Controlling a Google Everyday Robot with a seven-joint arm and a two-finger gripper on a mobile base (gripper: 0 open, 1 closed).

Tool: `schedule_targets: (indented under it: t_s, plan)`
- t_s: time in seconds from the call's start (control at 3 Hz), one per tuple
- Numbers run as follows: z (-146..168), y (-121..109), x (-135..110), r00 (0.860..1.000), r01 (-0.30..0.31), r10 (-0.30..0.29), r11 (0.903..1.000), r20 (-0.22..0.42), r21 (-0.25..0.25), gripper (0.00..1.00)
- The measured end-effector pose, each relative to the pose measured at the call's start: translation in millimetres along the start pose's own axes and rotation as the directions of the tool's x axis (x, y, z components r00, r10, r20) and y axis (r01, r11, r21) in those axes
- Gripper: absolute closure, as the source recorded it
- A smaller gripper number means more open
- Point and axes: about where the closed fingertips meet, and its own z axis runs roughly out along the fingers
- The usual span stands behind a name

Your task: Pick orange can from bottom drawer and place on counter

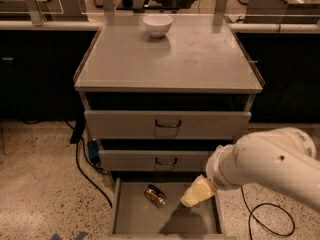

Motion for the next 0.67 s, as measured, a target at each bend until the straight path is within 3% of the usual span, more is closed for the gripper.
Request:
schedule_targets:
  t_s: [0.33,0.67]
  plan:
    - [55,14,8,1.0,0.009,-0.009,1.0,0.013,0.003,0.0]
    - [106,13,0,0.998,0.013,-0.016,0.999,0.057,0.042,0.0]
